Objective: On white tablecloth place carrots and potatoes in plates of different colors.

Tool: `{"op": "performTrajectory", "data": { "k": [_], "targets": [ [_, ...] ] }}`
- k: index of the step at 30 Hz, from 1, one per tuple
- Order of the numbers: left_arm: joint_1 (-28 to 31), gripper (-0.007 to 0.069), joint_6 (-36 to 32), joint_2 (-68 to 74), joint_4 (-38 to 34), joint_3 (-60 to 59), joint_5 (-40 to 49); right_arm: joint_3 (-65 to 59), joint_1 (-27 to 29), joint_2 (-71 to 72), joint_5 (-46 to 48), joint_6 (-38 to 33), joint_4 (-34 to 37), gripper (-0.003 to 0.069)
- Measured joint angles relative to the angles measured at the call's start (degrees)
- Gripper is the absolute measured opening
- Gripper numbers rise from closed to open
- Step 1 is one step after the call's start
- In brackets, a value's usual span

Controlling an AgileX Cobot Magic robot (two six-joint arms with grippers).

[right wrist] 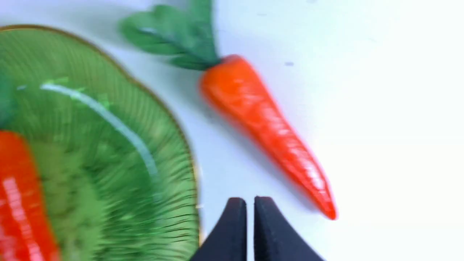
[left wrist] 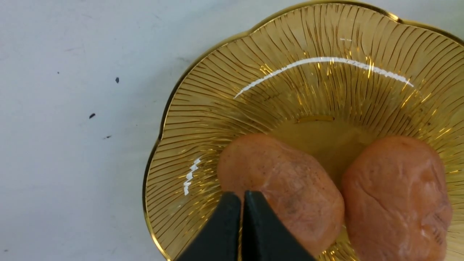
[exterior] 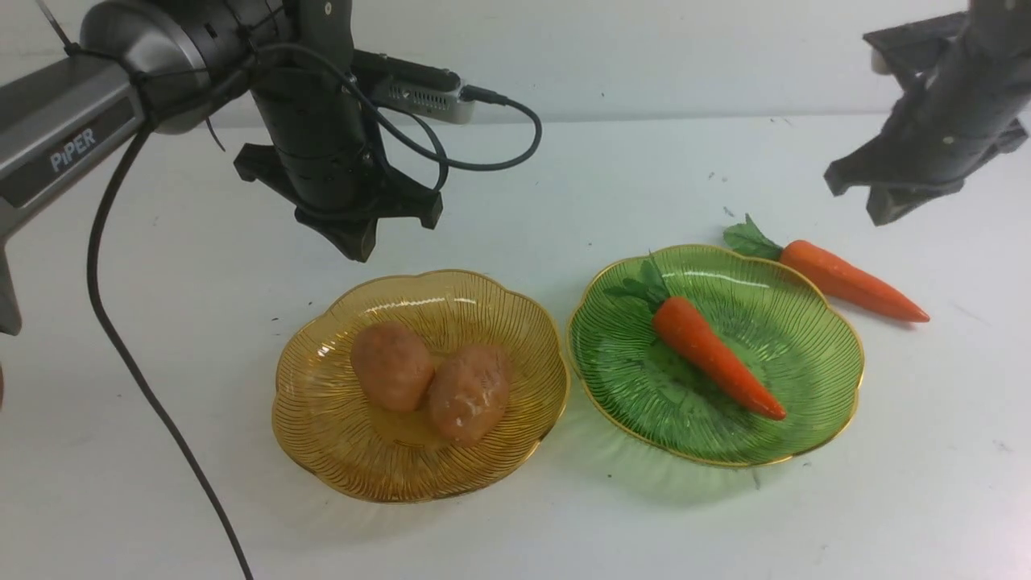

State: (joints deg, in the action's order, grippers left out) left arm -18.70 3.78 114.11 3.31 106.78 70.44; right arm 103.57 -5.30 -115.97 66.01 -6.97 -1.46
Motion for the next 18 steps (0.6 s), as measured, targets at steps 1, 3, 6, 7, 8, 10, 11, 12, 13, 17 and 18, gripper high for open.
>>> {"op": "performTrajectory", "data": {
  "k": [1, 3, 6, 7, 8, 10, 11, 12, 13, 17, 18],
  "targets": [
    [0.0, -0.0003, 0.0, 0.0, 0.0, 0.0, 0.0, 0.13, 1.32, -0.93, -0.23, 0.0, -0.3, 0.0011],
    [0.0, -0.0003, 0.0, 0.0, 0.0, 0.0, 0.0, 0.13, 1.94, -2.46, -0.09, -0.39, -1.18, 0.0027],
    [0.0, -0.0003, -0.04, 0.0, 0.0, 0.0, 0.0, 0.13, 2.0, -5.2, 0.04, -2.0, -1.54, 0.0148],
    [0.0, -0.0003, -0.04, 0.0, 0.0, 0.0, 0.0, 0.13, 1.94, -5.61, 0.04, -2.31, -1.54, 0.0167],
    [0.0, -0.0003, -0.04, 0.0, 0.0, 0.0, 0.0, 0.13, 1.86, -6.02, 0.04, -2.98, -1.54, 0.0206],
    [0.0, -0.0003, -0.04, 0.0, 0.0, 0.0, 0.0, 0.13, 1.75, -6.92, -0.02, -3.95, -1.77, 0.0281],
    [0.0, -0.0003, -0.04, 0.0, 0.0, 0.0, 0.0, 0.13, 1.68, -7.72, -0.45, -4.64, -2.15, 0.0344],
    [0.0, -0.0003, -0.04, 0.0, 0.0, 0.0, 0.0, 0.13, 1.68, -8.14, -0.72, -4.95, -2.39, 0.0386],
    [0.0, -0.0003, -0.04, 0.0, 0.0, 0.0, 0.0, 0.13, 1.64, -8.74, -1.27, -5.18, -2.89, 0.0452],
    [0.0, -0.0003, -0.04, 0.0, 0.0, 0.0, 0.0, 0.13, 1.64, -10.62, -3.8, -5.5, -4.14, 0.057],
    [0.0, -0.0003, -0.04, 0.0, 0.0, 0.0, 0.0, 0.13, 1.64, -11.16, -4.46, -5.63, -4.46, 0.0586]
  ]
}}
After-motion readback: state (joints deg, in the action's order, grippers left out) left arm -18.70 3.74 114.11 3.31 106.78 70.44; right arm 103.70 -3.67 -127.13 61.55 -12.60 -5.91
